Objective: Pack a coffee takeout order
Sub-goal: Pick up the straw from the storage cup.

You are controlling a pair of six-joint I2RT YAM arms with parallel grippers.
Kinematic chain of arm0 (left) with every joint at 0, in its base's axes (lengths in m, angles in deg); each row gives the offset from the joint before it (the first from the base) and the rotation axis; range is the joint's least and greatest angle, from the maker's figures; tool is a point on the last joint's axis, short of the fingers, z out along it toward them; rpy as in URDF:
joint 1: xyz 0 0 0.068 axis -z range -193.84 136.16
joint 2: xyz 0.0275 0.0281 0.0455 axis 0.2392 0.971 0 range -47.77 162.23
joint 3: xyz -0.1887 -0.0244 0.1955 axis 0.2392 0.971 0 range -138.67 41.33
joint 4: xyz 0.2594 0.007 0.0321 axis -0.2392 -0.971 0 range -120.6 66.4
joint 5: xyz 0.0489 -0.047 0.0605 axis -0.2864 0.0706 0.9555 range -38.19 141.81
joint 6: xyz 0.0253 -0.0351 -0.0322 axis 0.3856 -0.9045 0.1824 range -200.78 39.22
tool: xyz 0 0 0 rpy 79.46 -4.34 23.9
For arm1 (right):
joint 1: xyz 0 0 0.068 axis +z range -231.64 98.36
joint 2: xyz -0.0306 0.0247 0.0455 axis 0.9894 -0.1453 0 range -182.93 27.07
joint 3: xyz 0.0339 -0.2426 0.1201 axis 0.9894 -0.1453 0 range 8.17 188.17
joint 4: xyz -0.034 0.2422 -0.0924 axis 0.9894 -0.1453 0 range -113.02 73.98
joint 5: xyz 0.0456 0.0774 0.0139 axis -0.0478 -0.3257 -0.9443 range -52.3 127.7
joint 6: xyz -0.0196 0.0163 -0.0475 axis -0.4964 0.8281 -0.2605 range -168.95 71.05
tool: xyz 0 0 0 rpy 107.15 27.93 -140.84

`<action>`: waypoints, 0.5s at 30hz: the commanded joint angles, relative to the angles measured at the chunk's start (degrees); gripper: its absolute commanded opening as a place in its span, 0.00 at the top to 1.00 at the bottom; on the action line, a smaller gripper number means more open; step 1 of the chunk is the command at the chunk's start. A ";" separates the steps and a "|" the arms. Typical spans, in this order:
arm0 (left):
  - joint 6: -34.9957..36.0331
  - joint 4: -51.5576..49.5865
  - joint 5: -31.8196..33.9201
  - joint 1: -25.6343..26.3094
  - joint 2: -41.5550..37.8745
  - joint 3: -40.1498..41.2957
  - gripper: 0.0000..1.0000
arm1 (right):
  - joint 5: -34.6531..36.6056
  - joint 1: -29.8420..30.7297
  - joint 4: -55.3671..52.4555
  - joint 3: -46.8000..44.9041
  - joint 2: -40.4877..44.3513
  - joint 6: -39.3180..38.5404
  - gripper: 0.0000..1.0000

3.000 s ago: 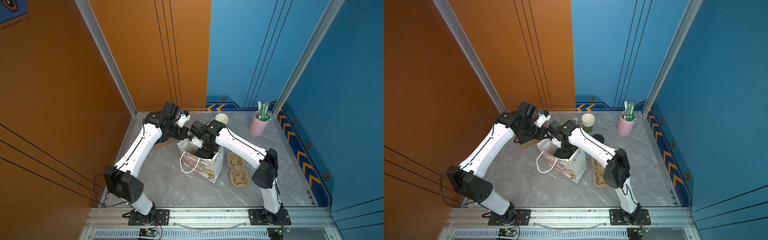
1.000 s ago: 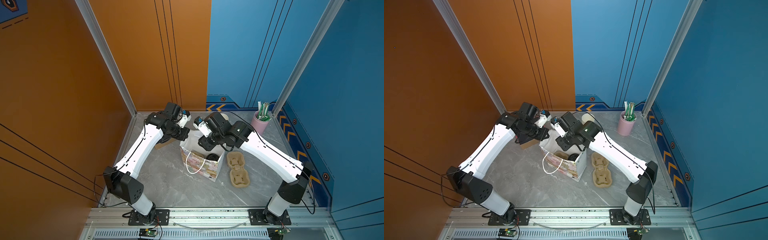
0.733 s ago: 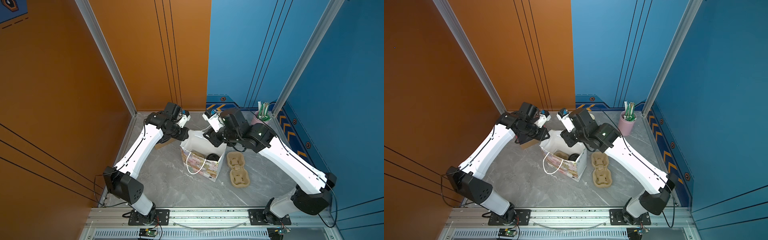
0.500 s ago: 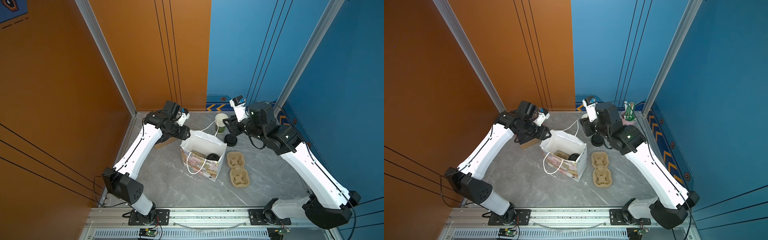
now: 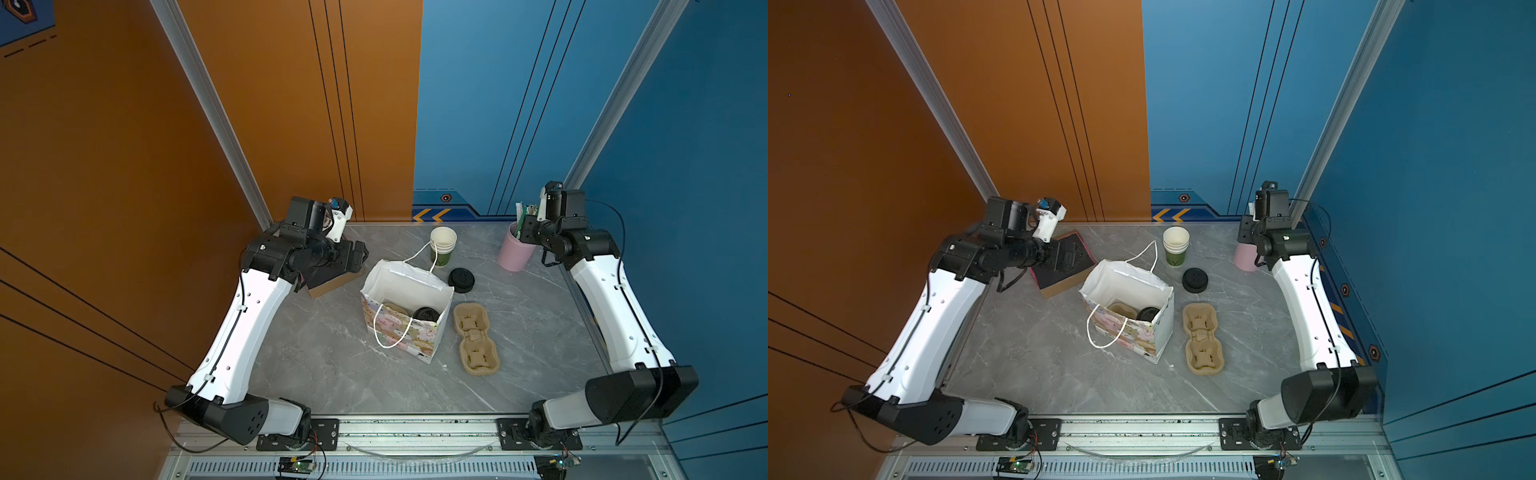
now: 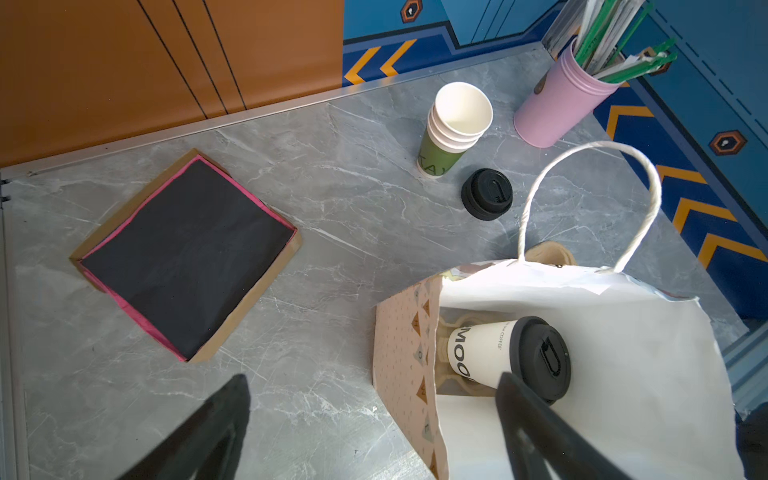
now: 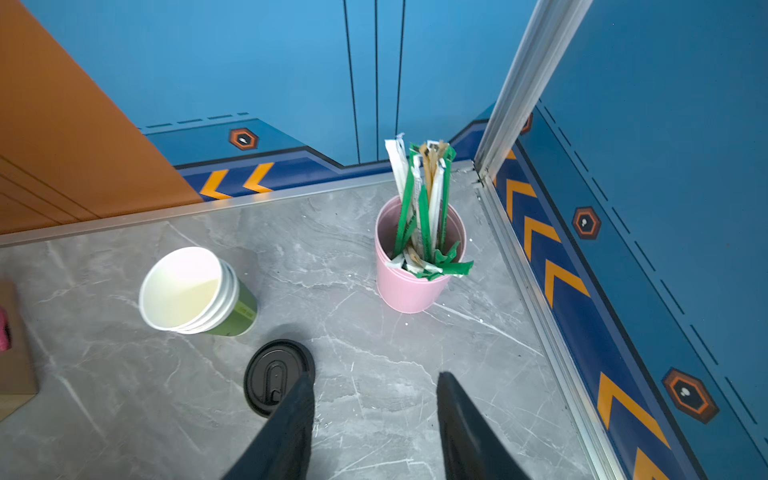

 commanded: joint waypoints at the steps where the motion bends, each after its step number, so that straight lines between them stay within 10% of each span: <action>1: -1.06 6.59 1.49 -2.65 -3.48 5.94 0.02 | -1.56 -1.29 -0.47 2.95 -3.68 1.65 0.53; 15: 0.01 19.39 -2.86 -9.08 -11.41 22.59 0.02 | 2.47 0.11 -1.49 11.06 -17.15 5.53 0.56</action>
